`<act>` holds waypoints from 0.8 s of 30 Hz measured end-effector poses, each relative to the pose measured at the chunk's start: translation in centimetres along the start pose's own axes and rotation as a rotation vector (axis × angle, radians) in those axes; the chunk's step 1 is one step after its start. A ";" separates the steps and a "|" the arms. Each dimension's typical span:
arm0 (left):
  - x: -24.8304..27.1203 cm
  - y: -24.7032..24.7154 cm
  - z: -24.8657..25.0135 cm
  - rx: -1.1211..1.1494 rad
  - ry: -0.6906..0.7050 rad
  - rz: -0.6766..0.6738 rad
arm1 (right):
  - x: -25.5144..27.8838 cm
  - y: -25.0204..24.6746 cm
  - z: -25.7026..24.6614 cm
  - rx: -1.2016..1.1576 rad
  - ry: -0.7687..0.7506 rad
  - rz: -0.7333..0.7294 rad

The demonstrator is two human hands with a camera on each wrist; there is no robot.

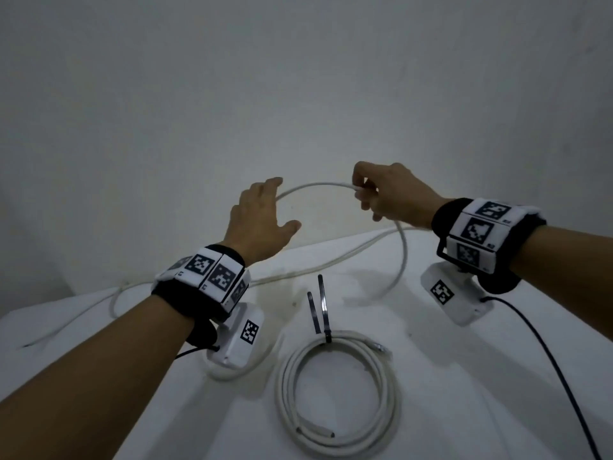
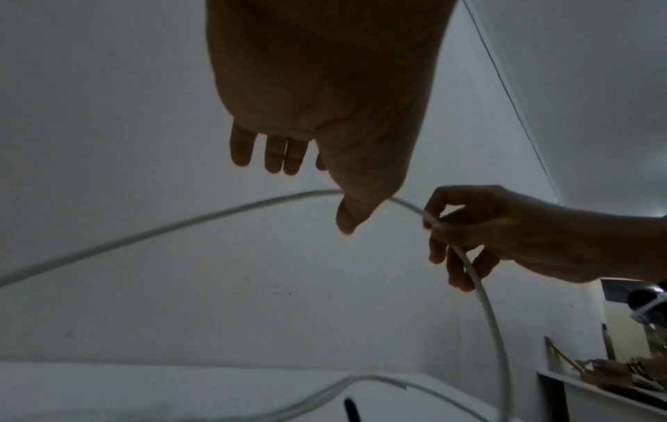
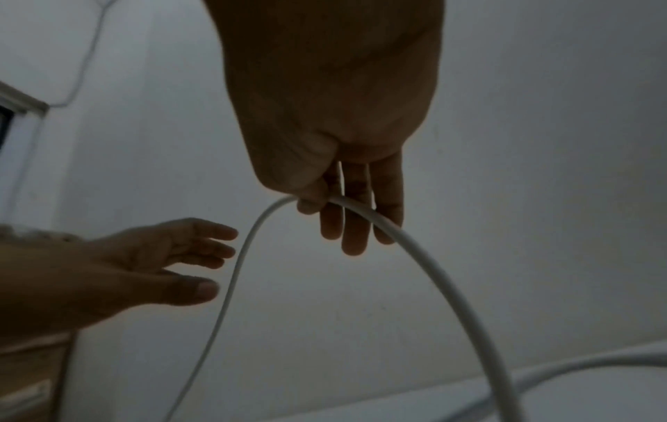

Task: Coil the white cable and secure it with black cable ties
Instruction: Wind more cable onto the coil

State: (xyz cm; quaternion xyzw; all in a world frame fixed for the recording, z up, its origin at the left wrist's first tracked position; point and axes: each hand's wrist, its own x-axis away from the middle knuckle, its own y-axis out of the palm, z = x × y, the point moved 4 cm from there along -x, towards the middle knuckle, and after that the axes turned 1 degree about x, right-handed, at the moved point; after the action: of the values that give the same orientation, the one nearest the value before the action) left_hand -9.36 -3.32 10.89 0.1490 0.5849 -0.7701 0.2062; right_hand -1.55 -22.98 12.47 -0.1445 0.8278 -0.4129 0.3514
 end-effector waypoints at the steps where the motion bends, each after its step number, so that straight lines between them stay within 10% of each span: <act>1: 0.4 -1.5 0.2 0.000 -0.008 0.059 | 0.4 -0.9 -1.6 -0.043 -0.037 0.032; 9: 4.9 -12.6 2.2 0.332 0.013 0.291 | 4.1 -7.5 -10.2 0.076 -0.226 0.226; 14: 8.2 -17.6 2.5 0.485 -0.062 0.290 | 7.1 -8.1 -10.8 0.493 -0.078 -0.034; 24: 14.4 -17.8 1.6 1.010 -0.299 0.186 | 14.2 -1.3 -12.3 -0.087 0.257 -0.535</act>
State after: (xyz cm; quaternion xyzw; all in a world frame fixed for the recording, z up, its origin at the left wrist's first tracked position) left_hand -30.67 -2.86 19.50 0.1695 0.0898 -0.9471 0.2573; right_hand -20.31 -24.13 11.96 -0.3189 0.8150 -0.4697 0.1161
